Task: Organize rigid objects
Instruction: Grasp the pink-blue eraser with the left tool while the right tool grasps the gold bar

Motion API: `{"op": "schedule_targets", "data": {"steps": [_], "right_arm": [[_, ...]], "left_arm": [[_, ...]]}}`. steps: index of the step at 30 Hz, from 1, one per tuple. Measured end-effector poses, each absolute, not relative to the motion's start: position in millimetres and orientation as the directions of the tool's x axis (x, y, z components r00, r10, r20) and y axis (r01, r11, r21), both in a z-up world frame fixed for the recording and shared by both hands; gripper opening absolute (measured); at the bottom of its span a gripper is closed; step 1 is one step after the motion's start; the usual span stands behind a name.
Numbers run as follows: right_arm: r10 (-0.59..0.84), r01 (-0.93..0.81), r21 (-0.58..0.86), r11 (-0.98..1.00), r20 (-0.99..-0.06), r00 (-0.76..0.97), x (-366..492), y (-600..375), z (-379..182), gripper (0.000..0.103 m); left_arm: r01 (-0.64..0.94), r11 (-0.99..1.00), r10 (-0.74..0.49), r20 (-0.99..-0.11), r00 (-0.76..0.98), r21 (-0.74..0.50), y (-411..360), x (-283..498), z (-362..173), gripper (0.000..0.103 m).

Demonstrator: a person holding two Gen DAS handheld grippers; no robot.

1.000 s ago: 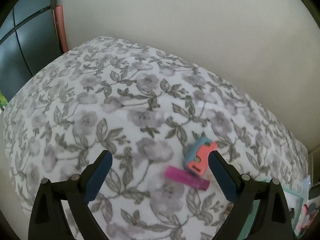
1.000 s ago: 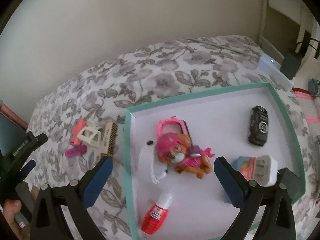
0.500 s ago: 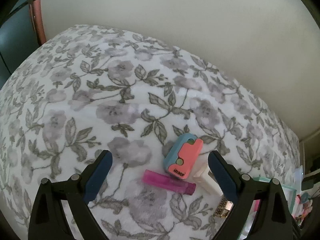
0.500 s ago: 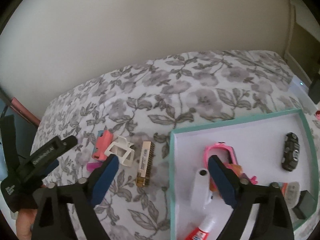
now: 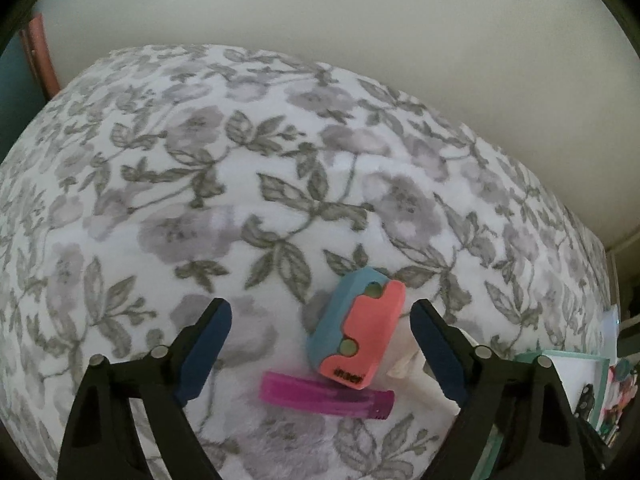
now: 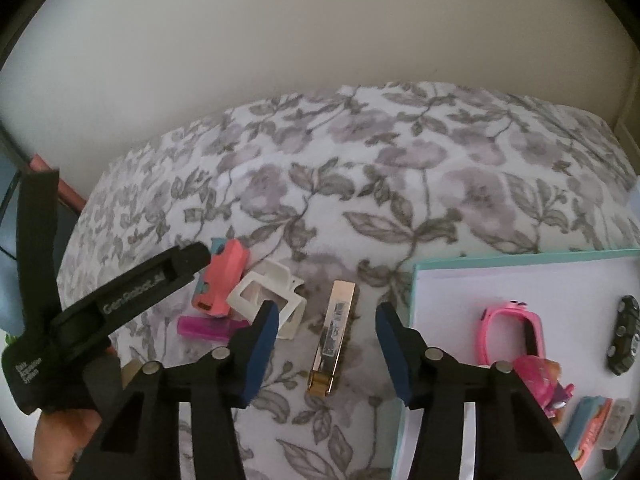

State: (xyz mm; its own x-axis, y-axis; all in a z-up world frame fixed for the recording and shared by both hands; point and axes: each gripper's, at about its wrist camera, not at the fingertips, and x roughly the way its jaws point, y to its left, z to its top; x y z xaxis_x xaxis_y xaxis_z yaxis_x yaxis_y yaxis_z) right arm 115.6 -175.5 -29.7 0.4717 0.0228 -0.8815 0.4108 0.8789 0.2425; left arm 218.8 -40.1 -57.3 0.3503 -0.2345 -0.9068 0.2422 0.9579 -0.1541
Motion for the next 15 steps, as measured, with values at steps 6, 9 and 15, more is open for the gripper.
{"op": "schedule_targets", "data": {"steps": [6,9,15], "right_arm": [[0.022,0.419,0.228,0.879,-0.897,0.441,120.3,-173.1,-45.1,0.047],[0.024,0.421,0.223,0.879,-0.903,0.428,121.1,-173.2,-50.7,0.043],[0.029,0.419,0.207,0.884,-0.919,0.392,122.4,-169.7,-63.5,0.037]], "left_arm": [[0.290,0.945,-0.241,-0.920,0.308,-0.150,-55.7,218.8,-71.5,0.078],[0.300,0.942,-0.239,-0.926,0.292,-0.148,-58.1,219.8,-76.8,0.071],[0.309,0.945,-0.204,-0.932,0.298,-0.108,-57.2,221.5,-76.6,0.057]]}}
